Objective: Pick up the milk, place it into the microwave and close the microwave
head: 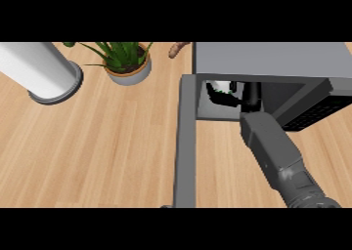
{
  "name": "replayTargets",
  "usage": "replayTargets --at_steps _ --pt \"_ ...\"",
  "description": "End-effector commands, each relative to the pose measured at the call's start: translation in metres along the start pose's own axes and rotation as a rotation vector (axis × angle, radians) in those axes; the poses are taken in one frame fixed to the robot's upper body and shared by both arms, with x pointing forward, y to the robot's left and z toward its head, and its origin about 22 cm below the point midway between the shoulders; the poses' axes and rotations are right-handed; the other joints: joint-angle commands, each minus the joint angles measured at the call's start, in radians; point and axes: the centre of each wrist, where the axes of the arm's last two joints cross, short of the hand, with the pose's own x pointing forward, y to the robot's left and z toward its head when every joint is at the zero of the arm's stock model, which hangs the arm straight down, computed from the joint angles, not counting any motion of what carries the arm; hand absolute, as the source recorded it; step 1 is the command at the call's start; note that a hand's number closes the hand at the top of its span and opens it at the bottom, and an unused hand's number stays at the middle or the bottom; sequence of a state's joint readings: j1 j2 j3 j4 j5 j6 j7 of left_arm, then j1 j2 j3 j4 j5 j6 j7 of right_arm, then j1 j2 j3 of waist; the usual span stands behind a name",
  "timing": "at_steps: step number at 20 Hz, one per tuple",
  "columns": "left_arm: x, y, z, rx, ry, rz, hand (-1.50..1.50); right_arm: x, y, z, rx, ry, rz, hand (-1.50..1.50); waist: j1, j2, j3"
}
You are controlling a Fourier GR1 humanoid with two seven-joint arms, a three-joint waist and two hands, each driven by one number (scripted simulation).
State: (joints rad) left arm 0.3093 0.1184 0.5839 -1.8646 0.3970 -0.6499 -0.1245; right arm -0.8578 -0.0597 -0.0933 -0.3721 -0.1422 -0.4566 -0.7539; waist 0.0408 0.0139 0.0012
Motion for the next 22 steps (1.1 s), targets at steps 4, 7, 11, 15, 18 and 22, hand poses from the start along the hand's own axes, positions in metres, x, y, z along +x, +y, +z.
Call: replayTargets --at_steps 4,7,11,15,18,22 --pt "0.006 0.000 -0.017 -0.015 -0.020 -0.006 -1.50 0.009 -0.005 -0.023 -0.016 -0.105 0.285 1.50 0.024 0.013 0.000" --pt "0.003 0.004 -0.008 -0.028 -0.013 0.002 -1.50 0.010 0.001 -0.023 -0.031 -0.131 0.400 1.50 0.033 0.012 0.000" --pt "-0.008 0.006 -0.023 -0.031 -0.025 0.006 -1.50 0.020 0.007 -0.032 -0.076 -0.127 0.477 1.50 0.035 0.019 -0.001" --pt "-0.004 0.015 -0.027 -0.040 -0.009 -0.004 -1.50 0.031 0.001 -0.048 -0.172 -0.097 0.494 1.50 0.044 0.023 0.000" --pt "-0.003 0.011 -0.014 -0.059 -0.019 0.002 -1.50 0.011 -0.015 -0.034 -0.192 -0.067 0.520 1.50 0.056 0.024 0.002" --pt "-0.010 0.006 -0.021 -0.059 -0.015 0.004 -1.50 0.008 -0.030 -0.037 -0.230 -0.056 0.513 1.50 0.053 0.028 0.002"
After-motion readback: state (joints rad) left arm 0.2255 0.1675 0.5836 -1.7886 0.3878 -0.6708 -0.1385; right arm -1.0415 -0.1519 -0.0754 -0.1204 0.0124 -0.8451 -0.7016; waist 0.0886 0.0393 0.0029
